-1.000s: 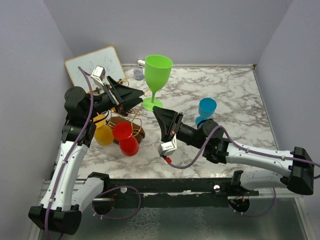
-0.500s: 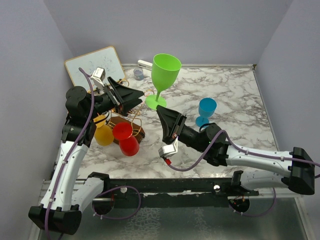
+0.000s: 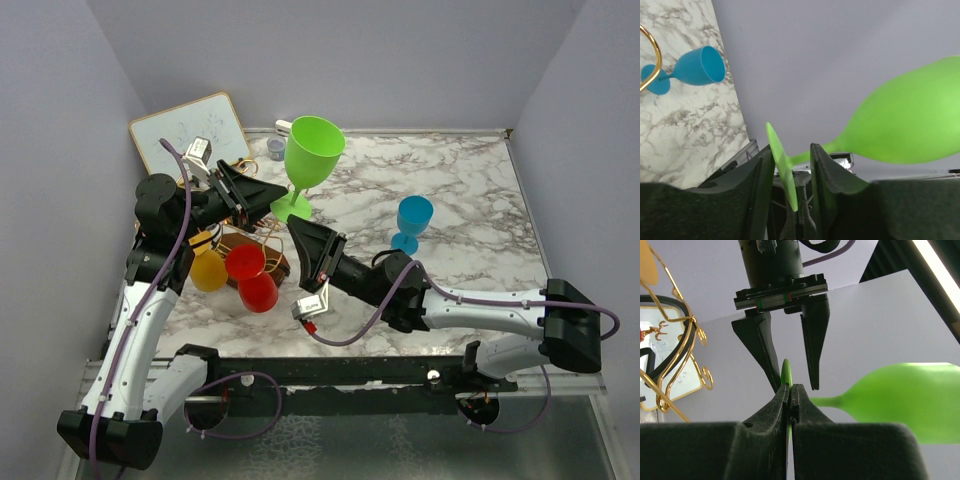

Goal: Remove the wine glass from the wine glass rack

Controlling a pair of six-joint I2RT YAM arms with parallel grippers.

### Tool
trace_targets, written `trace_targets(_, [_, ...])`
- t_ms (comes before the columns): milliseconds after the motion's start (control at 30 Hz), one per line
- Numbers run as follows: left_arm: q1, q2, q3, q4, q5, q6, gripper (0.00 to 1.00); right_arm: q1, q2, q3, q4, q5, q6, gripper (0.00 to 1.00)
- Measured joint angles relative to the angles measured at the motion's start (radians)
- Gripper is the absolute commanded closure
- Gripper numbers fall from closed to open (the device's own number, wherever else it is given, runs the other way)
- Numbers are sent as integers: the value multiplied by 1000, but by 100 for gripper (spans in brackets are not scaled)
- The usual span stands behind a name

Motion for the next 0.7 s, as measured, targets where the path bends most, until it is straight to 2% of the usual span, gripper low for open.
trace_targets(67, [-3, 0, -3, 3, 1, -2, 84, 2, 4, 2, 12, 3, -6, 99])
trace_targets(200, [-6, 0, -13, 21, 5, -10, 95, 3, 4, 2, 18, 8, -11, 99])
trace_targets(233, [-6, -1, -17, 31, 5, -16, 98, 5, 4, 2, 16, 13, -13, 96])
trace_targets(267, [-6, -3, -22, 42, 5, -22, 100, 5, 4, 2, 14, 15, -13, 89])
trace_targets(367, [-7, -12, -43, 80, 7, -38, 100, 9, 3, -6, 9, 30, -7, 63])
trace_targets(400, [-8, -15, -50, 90, 8, -37, 100, 12, -1, -15, 11, 40, 5, 58])
trace_targets(533, [-11, -24, -78, 119, 12, -31, 100, 32, -51, -62, 14, 90, 26, 52])
trace_targets(633, [-11, -34, -101, 146, 9, -30, 100, 70, -132, -109, -11, 160, 55, 51])
trace_targets(700, [-11, -45, -114, 158, -2, -21, 100, 100, -214, -126, -94, 219, 105, 53])
